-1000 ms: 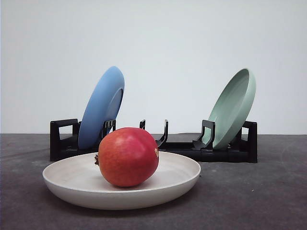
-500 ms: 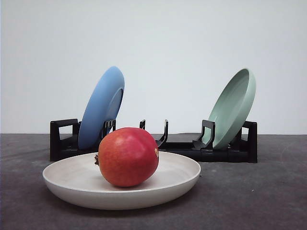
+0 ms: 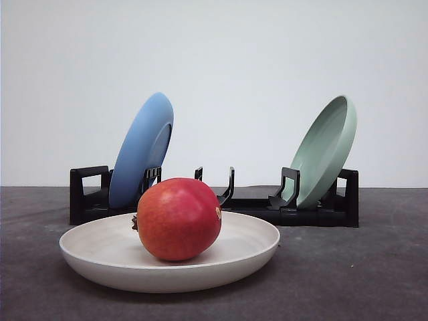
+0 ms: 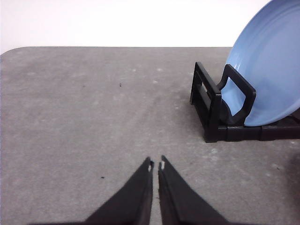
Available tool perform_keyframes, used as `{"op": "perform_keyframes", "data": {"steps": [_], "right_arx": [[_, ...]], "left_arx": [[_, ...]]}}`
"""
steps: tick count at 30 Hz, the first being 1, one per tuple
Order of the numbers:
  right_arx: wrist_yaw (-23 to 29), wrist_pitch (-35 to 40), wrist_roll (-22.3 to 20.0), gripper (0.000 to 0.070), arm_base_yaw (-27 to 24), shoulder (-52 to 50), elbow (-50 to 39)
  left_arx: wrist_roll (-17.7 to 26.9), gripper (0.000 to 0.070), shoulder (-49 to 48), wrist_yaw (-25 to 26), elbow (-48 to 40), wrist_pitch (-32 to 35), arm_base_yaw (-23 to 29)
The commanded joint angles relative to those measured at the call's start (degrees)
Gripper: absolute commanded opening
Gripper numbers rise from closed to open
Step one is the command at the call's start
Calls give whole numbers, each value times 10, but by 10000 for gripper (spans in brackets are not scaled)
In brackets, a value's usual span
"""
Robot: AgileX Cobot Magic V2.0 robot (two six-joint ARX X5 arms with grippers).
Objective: Place pomegranate in white plate
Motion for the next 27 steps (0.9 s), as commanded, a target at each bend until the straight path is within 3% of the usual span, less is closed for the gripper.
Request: {"op": "perform_keyframes", "data": {"steps": [1, 27], "right_arx": [[0, 6, 8, 10, 0, -1, -3], [0, 6, 8, 10, 0, -1, -3]], "left_arx": [[4, 0, 0, -1, -5, -3, 0], [4, 0, 0, -2, -5, -3, 0]]}}
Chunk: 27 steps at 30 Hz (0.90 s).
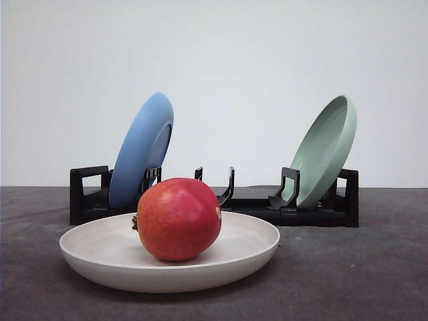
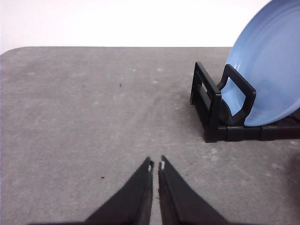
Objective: Place pomegranate in white plate
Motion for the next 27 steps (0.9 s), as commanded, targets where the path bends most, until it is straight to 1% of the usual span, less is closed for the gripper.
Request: {"op": "perform_keyframes", "data": {"steps": [1, 27], "right_arx": [[0, 6, 8, 10, 0, -1, -3], [0, 6, 8, 10, 0, -1, -3]], "left_arx": [[4, 0, 0, -1, -5, -3, 0], [4, 0, 0, -1, -5, -3, 0]]}}
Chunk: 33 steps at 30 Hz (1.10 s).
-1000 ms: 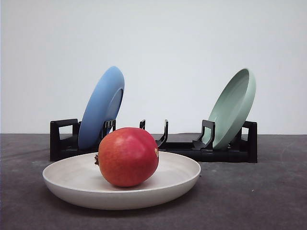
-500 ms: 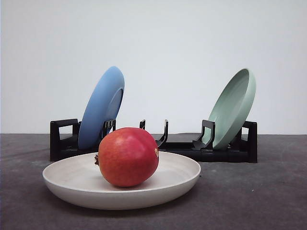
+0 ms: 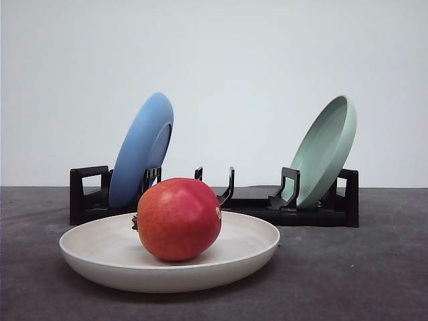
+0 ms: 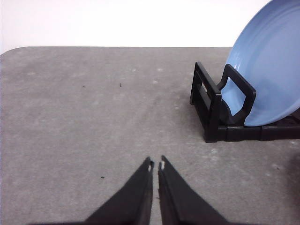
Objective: Place pomegranate in white plate
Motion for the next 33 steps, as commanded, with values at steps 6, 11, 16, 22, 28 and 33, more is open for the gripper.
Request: {"op": "perform_keyframes", "data": {"steps": [6, 11, 16, 22, 28, 33], "right_arx": [[0, 6, 8, 10, 0, -1, -3], [0, 6, 8, 10, 0, -1, -3], [0, 6, 8, 10, 0, -1, -3], [0, 6, 8, 10, 0, -1, -3], [0, 6, 8, 10, 0, -1, -3], [0, 6, 8, 10, 0, -1, -3]], "left_arx": [[4, 0, 0, -1, -5, -3, 0], [4, 0, 0, -1, -5, -3, 0], [4, 0, 0, -1, -5, -3, 0], [4, 0, 0, -1, -5, -3, 0], [4, 0, 0, -1, -5, -3, 0], [4, 0, 0, -1, -5, -3, 0]]}}
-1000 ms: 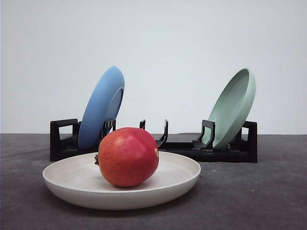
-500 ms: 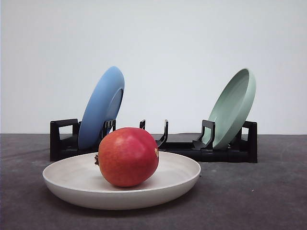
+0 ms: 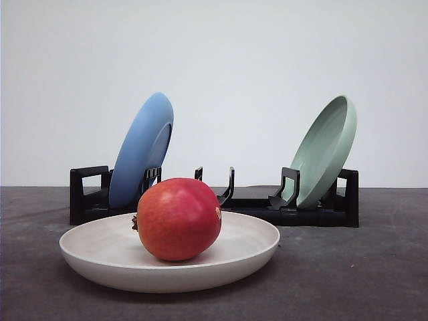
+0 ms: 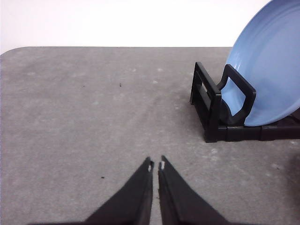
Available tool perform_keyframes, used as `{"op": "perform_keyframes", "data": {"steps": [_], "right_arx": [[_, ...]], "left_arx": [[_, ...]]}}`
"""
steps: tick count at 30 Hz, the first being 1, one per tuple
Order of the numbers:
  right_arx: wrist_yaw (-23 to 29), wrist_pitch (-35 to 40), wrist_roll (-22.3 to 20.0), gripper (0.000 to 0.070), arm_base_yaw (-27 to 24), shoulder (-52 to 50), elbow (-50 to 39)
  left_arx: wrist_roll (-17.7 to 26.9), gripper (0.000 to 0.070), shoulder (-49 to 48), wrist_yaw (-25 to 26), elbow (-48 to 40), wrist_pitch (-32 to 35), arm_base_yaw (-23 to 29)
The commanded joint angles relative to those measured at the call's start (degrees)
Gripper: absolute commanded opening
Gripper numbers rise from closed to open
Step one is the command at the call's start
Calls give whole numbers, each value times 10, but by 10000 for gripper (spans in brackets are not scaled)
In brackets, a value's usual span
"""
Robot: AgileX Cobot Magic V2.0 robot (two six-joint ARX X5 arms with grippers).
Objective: Place pomegranate in white plate
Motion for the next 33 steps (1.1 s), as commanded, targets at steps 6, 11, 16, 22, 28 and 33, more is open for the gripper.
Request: {"op": "perform_keyframes", "data": {"steps": [6, 11, 16, 22, 28, 33], "right_arx": [[0, 6, 8, 10, 0, -1, -3], [0, 6, 8, 10, 0, -1, -3], [0, 6, 8, 10, 0, -1, -3], [0, 6, 8, 10, 0, -1, -3], [0, 6, 8, 10, 0, -1, -3], [0, 6, 8, 10, 0, -1, -3]], "left_arx": [[4, 0, 0, -1, -5, -3, 0], [4, 0, 0, -1, -5, -3, 0], [4, 0, 0, -1, -5, -3, 0], [4, 0, 0, -1, -5, -3, 0], [4, 0, 0, -1, -5, -3, 0], [4, 0, 0, -1, -5, -3, 0]]}}
